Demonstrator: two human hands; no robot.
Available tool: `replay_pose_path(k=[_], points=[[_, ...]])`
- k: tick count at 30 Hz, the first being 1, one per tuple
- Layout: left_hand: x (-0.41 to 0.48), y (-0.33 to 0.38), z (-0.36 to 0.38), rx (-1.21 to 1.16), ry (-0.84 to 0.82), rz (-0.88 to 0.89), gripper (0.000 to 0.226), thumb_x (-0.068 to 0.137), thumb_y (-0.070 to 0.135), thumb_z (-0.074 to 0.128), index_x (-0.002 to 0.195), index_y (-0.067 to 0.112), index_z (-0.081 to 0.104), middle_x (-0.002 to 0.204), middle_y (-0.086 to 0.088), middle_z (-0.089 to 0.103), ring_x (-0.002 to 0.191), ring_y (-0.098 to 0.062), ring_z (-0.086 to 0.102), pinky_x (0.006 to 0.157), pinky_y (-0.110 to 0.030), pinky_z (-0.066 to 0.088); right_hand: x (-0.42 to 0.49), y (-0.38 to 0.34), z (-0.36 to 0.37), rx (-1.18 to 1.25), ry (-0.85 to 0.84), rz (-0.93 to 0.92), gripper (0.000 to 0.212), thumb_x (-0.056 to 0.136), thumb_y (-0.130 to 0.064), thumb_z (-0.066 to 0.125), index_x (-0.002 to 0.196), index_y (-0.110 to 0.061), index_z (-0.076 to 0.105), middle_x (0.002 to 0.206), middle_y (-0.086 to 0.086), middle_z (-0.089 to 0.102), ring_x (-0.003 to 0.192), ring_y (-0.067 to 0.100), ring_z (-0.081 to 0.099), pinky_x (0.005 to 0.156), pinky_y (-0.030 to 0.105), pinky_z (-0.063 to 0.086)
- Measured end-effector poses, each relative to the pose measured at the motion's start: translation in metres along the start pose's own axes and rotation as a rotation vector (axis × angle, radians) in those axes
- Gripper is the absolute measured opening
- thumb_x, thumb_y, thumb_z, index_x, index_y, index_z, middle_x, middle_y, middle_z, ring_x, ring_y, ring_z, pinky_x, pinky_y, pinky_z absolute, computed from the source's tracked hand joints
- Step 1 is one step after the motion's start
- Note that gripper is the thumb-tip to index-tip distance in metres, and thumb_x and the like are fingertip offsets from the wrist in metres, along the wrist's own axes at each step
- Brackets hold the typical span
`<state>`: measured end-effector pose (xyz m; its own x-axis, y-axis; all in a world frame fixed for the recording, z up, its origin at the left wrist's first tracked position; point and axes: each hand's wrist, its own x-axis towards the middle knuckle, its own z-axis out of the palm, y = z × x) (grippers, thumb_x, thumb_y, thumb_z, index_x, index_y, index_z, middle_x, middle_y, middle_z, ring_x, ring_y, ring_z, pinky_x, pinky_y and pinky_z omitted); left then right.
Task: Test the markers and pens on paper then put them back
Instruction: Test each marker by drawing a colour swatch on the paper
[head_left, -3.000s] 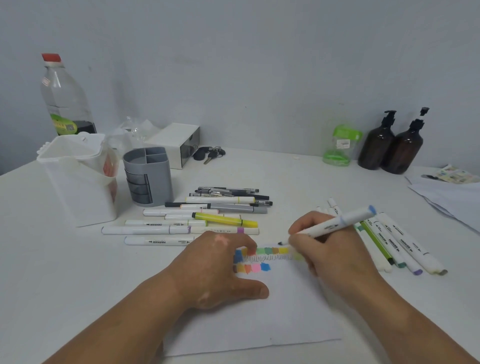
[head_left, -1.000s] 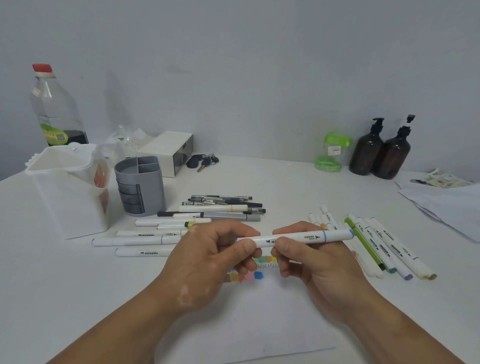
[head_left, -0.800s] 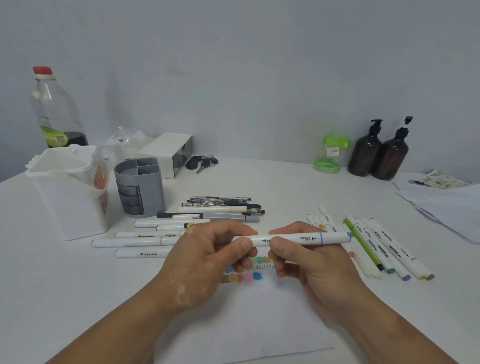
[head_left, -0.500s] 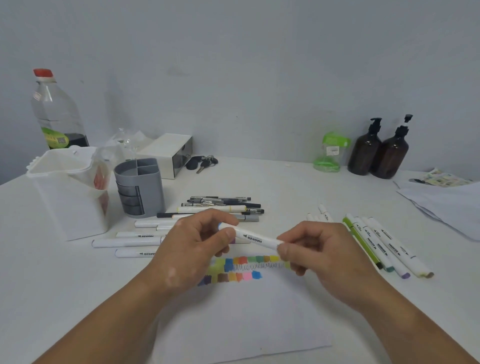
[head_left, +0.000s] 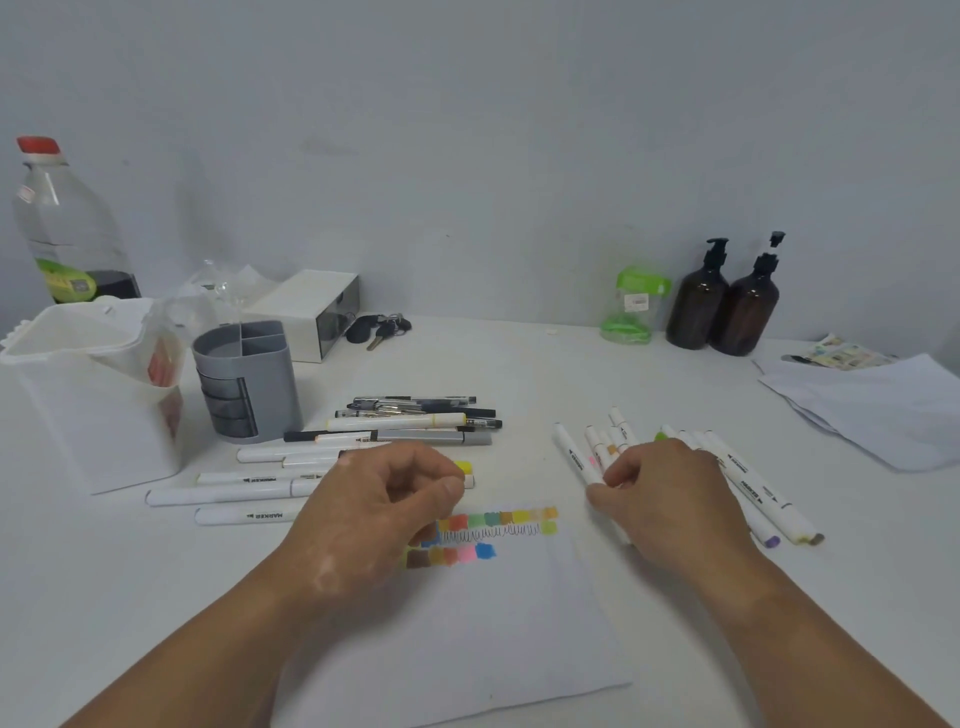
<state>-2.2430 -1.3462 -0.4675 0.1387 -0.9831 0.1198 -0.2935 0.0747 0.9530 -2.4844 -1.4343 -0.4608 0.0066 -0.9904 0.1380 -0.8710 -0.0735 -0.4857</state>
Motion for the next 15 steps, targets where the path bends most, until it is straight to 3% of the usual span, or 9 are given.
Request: replay_pose_path(k=[3, 6, 11, 13, 15], points=[[-0.003, -0.001, -0.001, 0.017, -0.128, 0.007, 0.014, 0.091, 0.019, 0.073, 0.078, 0.024, 0.075, 0.064, 0.006, 0.067, 0.061, -0.013, 0.067, 0.058, -0.021, 0.053, 0.001, 0.0, 0.005, -0.057, 0.031, 0.012, 0.011, 0.072, -0.037, 0.071, 0.07, -0.027, 0.066, 0.065, -0.009, 0.069, 0.07, 0.012, 0.067, 0.06, 0.028, 0.053], [-0.004, 0.0, -0.005, 0.095, -0.224, 0.034, 0.009, 0.091, 0.021, 0.074, 0.082, 0.024, 0.075, 0.072, 0.0, 0.074, 0.061, -0.011, 0.064, 0.061, -0.023, 0.052, 0.0, 0.002, 0.009, -0.103, 0.046, 0.005, 0.014, 0.071, -0.039, 0.069, 0.068, -0.026, 0.064, 0.059, -0.008, 0.068, 0.073, 0.01, 0.064, 0.058, 0.027, 0.049], [-0.003, 0.003, -0.021, 0.251, -0.21, 0.069, 0.012, 0.088, 0.022, 0.075, 0.076, 0.021, 0.074, 0.063, 0.006, 0.072, 0.053, -0.005, 0.063, 0.056, -0.012, 0.048, 0.001, 0.003, 0.008, -0.107, 0.059, -0.027, 0.018, 0.078, -0.04, 0.07, 0.068, -0.027, 0.064, 0.061, -0.011, 0.067, 0.071, 0.006, 0.063, 0.056, 0.026, 0.045], [-0.001, 0.004, -0.03, 0.3, -0.163, 0.076, 0.013, 0.087, 0.024, 0.075, 0.074, 0.025, 0.074, 0.06, 0.008, 0.069, 0.051, -0.006, 0.06, 0.052, -0.016, 0.047, -0.002, -0.004, 0.009, -0.028, 0.134, -0.145, 0.015, 0.082, -0.036, 0.072, 0.069, -0.031, 0.066, 0.066, -0.018, 0.067, 0.066, -0.002, 0.058, 0.054, 0.021, 0.038], [0.0, 0.003, -0.035, 0.338, -0.112, 0.091, 0.014, 0.086, 0.025, 0.076, 0.073, 0.028, 0.074, 0.061, 0.01, 0.067, 0.051, -0.001, 0.056, 0.051, -0.017, 0.045, -0.007, -0.021, 0.016, 0.05, 0.122, -0.338, 0.009, 0.085, -0.029, 0.072, 0.077, -0.034, 0.071, 0.074, -0.022, 0.069, 0.066, -0.005, 0.056, 0.061, 0.015, 0.04]])
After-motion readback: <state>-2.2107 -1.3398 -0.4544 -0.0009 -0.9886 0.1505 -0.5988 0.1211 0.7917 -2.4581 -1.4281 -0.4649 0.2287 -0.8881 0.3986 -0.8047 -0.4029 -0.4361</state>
